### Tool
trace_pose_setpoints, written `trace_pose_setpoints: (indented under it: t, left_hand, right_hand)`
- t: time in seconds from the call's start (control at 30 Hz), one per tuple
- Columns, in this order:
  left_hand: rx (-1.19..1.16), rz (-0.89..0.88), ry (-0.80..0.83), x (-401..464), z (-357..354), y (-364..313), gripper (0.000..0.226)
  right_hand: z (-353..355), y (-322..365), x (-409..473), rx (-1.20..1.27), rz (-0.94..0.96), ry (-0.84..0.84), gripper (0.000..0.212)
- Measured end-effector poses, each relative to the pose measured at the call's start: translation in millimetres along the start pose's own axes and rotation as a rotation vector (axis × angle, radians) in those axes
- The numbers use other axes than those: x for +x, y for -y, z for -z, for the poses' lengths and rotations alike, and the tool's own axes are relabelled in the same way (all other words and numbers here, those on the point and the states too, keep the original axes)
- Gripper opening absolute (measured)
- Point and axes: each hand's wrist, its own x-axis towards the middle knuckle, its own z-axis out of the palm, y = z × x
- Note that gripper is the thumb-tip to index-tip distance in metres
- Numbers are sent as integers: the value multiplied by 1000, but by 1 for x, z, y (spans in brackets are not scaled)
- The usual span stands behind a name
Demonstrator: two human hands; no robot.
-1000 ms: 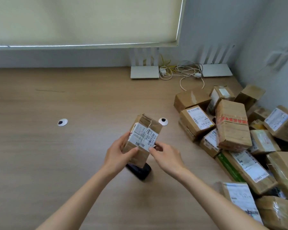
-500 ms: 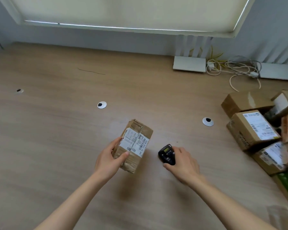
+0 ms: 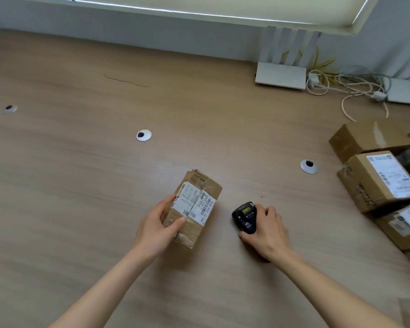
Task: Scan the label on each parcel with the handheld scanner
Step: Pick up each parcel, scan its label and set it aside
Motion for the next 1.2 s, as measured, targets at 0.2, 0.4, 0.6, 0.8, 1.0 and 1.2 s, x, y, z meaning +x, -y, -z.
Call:
trace_pose_setpoints:
  t: [0.2, 0.4, 0.6, 0.8, 1.0, 1.2]
  left_hand:
    - [23, -48, 3, 2, 13, -20, 68]
    - [39, -154, -4, -7, 32, -61, 65]
    - [40, -284, -32, -36, 65, -121, 58]
    - [83, -373, -85, -93, 96, -173, 57]
    - [139, -441, -104, -162, 117, -199, 60]
    - [148, -477, -132, -210, 143, -212, 62]
  right_hand:
    - [28, 6, -19, 114, 60, -84, 74]
    - [81, 21, -59, 248, 146, -203, 70]
    - [148, 30, -109, 243, 198, -270, 60]
    - [200, 27, -179, 138, 253, -353, 71]
    - [229, 22, -257, 64, 287, -354, 64]
    - [244, 18, -314, 43, 331, -319, 68]
